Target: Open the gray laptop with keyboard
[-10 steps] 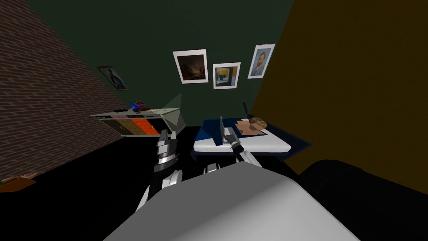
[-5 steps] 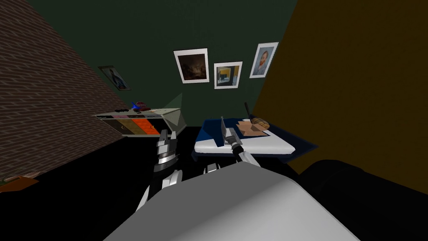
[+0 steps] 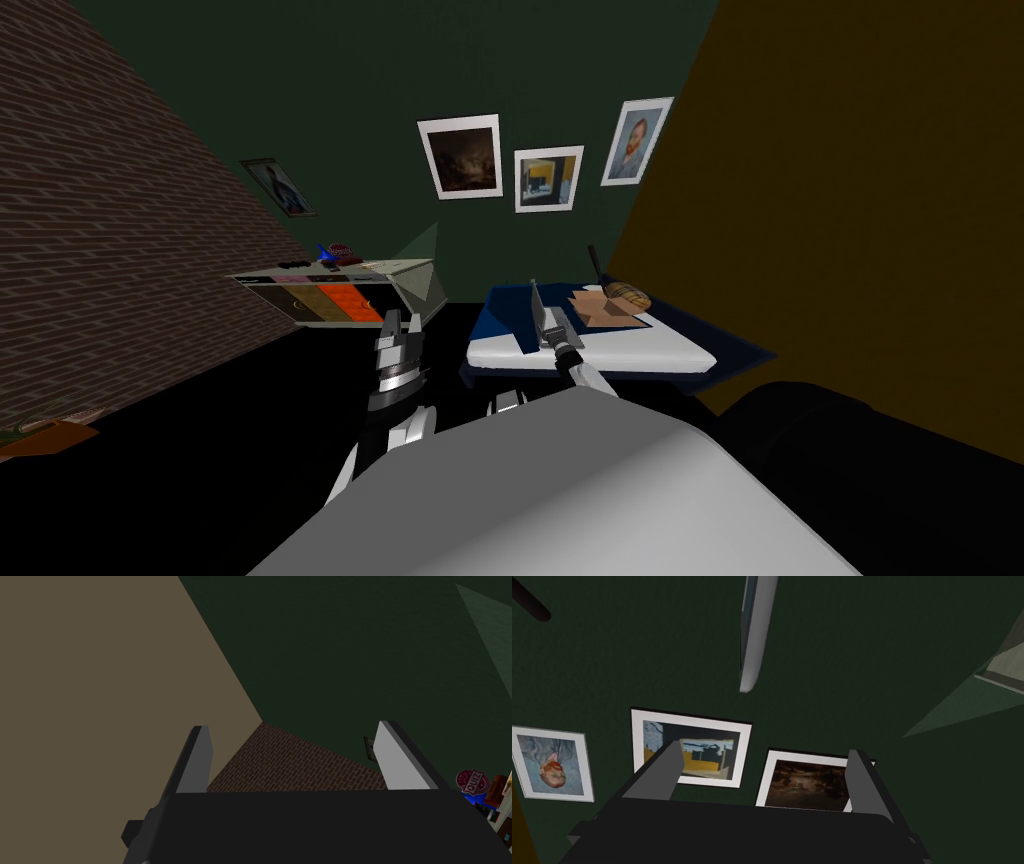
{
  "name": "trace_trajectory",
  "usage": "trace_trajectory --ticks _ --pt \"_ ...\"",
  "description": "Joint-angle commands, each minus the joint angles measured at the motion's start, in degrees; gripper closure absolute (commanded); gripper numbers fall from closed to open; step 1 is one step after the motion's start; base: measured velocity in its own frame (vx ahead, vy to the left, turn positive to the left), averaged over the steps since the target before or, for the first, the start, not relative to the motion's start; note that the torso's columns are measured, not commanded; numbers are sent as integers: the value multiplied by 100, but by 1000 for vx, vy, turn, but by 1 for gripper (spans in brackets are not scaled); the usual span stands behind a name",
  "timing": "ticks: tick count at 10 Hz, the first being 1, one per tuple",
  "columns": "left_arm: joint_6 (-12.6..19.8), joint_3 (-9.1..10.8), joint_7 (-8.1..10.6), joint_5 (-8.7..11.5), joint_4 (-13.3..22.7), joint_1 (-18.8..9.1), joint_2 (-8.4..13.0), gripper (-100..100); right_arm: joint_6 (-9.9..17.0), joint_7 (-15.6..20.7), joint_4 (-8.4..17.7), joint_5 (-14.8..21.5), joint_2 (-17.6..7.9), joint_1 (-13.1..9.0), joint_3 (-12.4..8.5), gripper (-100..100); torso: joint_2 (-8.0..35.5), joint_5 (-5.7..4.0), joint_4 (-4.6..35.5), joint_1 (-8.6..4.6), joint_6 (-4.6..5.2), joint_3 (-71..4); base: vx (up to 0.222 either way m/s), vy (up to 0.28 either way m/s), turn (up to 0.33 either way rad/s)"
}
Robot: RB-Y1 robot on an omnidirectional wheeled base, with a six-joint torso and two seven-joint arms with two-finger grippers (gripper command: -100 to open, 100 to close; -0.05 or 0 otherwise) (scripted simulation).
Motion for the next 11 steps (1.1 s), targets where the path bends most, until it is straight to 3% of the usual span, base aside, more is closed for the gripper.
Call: trace_trajectory --ticks 1,2,5,7,8,11 --pt "0 0 0 0 0 0 0 0 302 124 182 460 -29 -45 1 -100 3 0 0 -4 0 1 46 28 19" --pt "0 0 0 0 0 0 0 0 302 124 182 638 -29 -45 1 -100 3 -1 1 -4 0 1 36 23 11" --pt "0 0 0 0 0 0 0 0 655 281 410 1100 -42 -87 8 -100 3 -1 1 -4 1 1 44 24 15" --pt "0 0 0 0 0 0 0 0 655 281 410 1271 -42 -87 8 -100 2 -1 0 -6 1 0 32 12 5" --pt "0 0 0 0 0 0 0 0 822 355 519 1445 -50 -108 12 -100 11 -2 2 -8 1 6 25 16 19" --pt "0 0 0 0 0 0 0 0 982 426 625 1872 -58 -128 15 -100 -1 0 -1 0 0 -1 37 23 11"
